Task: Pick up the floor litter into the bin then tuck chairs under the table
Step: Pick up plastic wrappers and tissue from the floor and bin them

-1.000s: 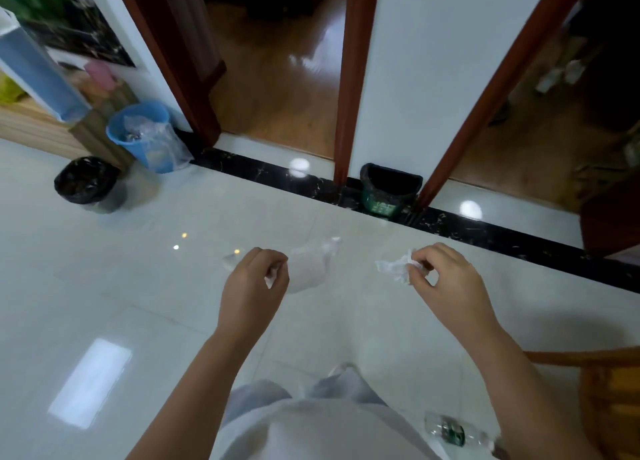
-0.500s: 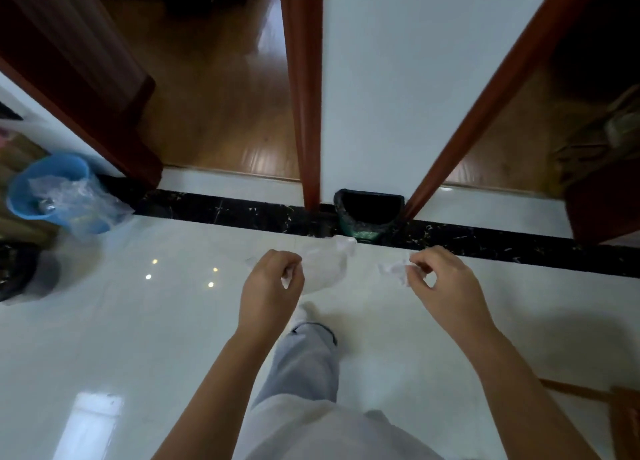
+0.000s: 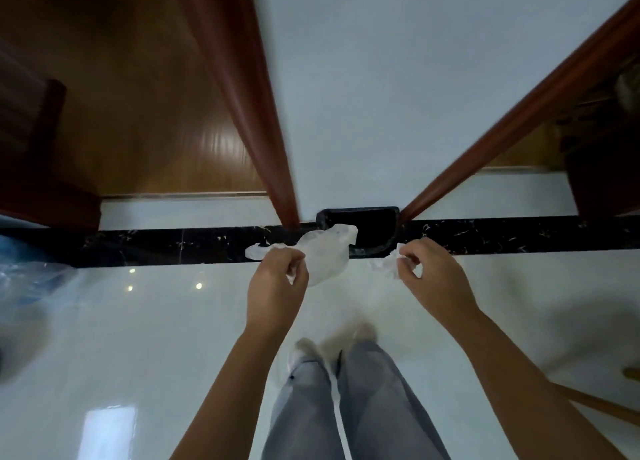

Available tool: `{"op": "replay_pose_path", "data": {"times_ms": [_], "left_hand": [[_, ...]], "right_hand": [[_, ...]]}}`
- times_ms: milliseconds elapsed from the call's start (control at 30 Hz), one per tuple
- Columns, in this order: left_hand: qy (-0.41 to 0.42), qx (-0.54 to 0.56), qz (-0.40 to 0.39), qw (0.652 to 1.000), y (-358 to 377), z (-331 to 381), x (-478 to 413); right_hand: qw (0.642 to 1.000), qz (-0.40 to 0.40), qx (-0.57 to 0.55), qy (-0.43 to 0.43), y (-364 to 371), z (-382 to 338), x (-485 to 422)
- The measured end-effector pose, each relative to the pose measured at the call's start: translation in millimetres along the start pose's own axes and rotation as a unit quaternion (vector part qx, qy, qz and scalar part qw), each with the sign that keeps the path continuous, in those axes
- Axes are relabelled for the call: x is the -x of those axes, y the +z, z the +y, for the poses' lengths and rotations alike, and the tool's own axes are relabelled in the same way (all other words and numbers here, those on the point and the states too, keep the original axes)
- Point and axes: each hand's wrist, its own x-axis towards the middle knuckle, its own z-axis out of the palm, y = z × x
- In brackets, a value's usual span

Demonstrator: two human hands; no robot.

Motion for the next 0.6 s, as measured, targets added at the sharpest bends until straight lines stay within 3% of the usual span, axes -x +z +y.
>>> {"op": "replay_pose_path", "data": {"times_ms": [600], "left_hand": [[-0.05,0.063,0.061,0.995,151.8,-101.7,-103.6]], "right_hand": [[0.98,0.005,-0.112,0.165,208.9,155.1,-125.1]]}}
